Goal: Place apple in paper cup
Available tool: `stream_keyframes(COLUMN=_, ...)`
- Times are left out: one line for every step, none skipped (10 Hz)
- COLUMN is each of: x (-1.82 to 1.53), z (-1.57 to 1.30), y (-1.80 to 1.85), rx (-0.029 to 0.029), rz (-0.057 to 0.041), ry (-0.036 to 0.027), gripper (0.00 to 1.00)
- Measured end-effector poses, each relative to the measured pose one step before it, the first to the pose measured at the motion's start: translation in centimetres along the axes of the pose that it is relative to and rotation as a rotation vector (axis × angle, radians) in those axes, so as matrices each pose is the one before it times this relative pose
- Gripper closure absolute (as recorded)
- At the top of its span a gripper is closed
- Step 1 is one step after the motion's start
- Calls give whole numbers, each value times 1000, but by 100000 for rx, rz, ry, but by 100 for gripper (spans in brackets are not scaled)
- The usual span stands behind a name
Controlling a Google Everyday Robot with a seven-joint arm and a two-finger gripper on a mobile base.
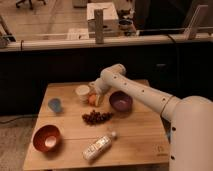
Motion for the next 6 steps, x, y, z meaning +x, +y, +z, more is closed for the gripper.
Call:
stream_keyframes(x=248, z=239, y=236, rx=735, rz=3130, ry=-1510, gripper=20)
stream_keyframes(x=224, z=693, y=404, rx=520, rz=4696, ry=-2321, gripper=20)
stream_keyframes(x=750, z=279, y=270, rx=284, rz=4393, ry=-994, gripper=20)
stream_keyframes(x=355, z=512, y=130, rx=-281, rz=2050, ry=-1152, gripper=20)
stream_keyframes(x=266, z=676, y=48, rx=-605, rz=1024, ry=-1372, gripper=20)
stream_keyframes(x=27, z=399, y=-59, rx=-453, rz=519, ry=-854, gripper=20)
